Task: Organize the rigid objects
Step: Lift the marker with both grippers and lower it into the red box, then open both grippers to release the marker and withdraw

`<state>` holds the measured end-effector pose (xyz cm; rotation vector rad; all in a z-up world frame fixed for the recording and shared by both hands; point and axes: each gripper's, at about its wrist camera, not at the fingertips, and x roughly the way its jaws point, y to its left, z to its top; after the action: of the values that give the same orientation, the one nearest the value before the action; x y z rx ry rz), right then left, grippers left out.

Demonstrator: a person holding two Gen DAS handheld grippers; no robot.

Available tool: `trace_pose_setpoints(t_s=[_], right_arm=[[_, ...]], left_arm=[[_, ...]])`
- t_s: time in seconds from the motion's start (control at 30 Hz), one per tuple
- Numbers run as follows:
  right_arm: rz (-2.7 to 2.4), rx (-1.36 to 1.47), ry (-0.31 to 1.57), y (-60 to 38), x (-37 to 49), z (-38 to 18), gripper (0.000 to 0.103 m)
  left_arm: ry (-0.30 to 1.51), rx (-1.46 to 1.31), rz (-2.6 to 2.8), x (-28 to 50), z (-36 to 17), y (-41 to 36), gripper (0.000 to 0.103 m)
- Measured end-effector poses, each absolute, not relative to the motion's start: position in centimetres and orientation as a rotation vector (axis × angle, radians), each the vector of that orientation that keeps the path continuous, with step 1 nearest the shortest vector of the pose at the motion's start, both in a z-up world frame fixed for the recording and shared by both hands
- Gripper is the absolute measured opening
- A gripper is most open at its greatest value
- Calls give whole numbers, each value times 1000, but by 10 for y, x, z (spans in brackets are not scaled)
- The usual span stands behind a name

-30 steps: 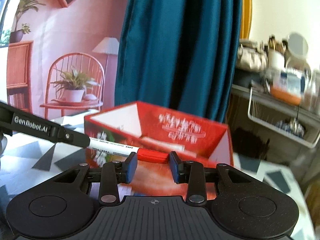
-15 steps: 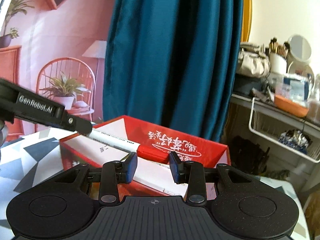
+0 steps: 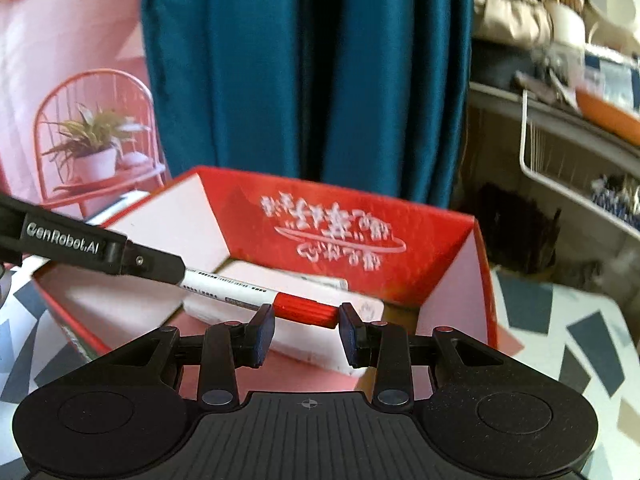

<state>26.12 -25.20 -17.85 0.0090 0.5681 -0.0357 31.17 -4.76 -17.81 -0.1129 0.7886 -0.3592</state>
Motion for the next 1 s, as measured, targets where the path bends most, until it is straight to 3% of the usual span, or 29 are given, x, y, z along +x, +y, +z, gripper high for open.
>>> trace_pose_setpoints(t_s=[0.43,0.57,0.6,0.73,0.77,0.83,1.0], right_arm=[[-49,53,624,-261,269,-187,36],[-51,14,572,-255,258,-179,46],[-52,13,556,-254,254,-176,48],[-53,2,441,-251,228,-161,91],[-47,-6,407,-251,220,-157,98],[-34,-26,343,-248,203,-150,103],[-50,-20,279,-247,168,-136,103]], left_arm=[[799,-40,-397,319,-187,-60,41],[748,-11,-394,309,-174,-58,45],[733,-9,-395,305,-170,-56,50],[646,40,-382,283,-154,-50,73],[621,52,-367,274,-149,-47,77],[579,50,-337,258,-140,-39,103],[486,70,-293,214,-124,-23,103]])
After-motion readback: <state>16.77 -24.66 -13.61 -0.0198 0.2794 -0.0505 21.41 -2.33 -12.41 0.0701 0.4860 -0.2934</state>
